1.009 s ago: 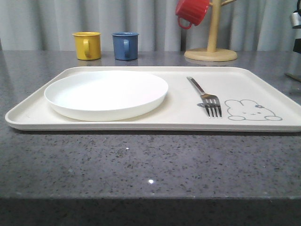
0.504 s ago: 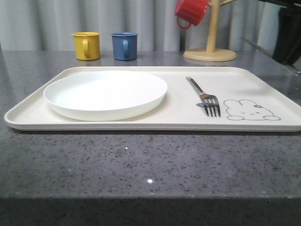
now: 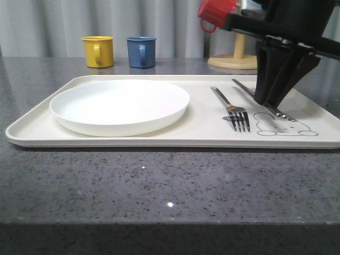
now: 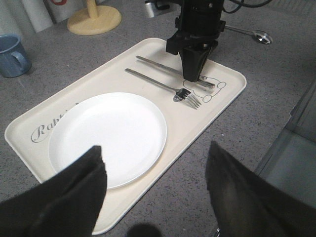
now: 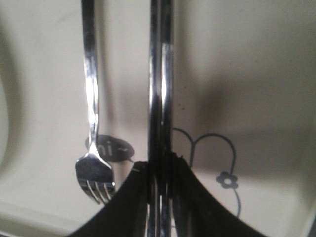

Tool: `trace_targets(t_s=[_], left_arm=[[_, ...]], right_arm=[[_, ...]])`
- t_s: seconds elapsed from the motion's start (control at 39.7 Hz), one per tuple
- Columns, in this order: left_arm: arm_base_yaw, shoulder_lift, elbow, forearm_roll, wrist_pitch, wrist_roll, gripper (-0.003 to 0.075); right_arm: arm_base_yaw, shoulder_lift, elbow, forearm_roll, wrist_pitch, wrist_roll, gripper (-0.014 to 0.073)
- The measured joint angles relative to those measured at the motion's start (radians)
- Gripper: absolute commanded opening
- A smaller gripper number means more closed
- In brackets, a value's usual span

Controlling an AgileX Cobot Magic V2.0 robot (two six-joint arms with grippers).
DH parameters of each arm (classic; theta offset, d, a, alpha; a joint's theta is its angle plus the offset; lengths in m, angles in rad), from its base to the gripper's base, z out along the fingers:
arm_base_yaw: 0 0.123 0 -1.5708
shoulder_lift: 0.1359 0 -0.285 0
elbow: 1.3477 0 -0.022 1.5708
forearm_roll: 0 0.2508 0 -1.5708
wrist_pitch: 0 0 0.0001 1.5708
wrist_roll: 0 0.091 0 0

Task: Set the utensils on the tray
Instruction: 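Grasp the chopsticks with the right gripper and lay them beside the fork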

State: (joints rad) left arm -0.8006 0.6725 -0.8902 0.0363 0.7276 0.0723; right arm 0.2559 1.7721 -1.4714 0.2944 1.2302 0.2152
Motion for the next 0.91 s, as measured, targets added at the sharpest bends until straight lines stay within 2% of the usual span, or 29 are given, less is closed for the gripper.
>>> trace_targets(t_s=[0.13, 0.28, 0.4, 0.71, 0.91], left_arm=[[0.0, 0.0, 0.0, 0.0, 0.0, 0.0, 0.0421], [0.0, 0.0, 0.0, 0.0, 0.0, 0.0, 0.0421], [0.0, 0.0, 0.0, 0.0, 0.0, 0.0, 0.0421], [0.0, 0.0, 0.0, 0.0, 0.0, 0.0, 0.0421], [0.0, 0.0, 0.0, 0.0, 0.0, 0.0, 0.0421]], right_arm=[[0.002, 0.015, 0.006, 0.005, -0.006, 0.015, 0.0081], [0.002, 0.016, 0.006, 0.01, -0.009, 0.024, 0.0206], [0.002, 0.016, 0.006, 0.01, -0.009, 0.026, 0.0262], [0.002, -0.02, 0.006, -0.008, -0.009, -0.015, 0.0258], [0.0, -0.159, 0.006, -0.136, -0.003, -0.072, 0.0258]])
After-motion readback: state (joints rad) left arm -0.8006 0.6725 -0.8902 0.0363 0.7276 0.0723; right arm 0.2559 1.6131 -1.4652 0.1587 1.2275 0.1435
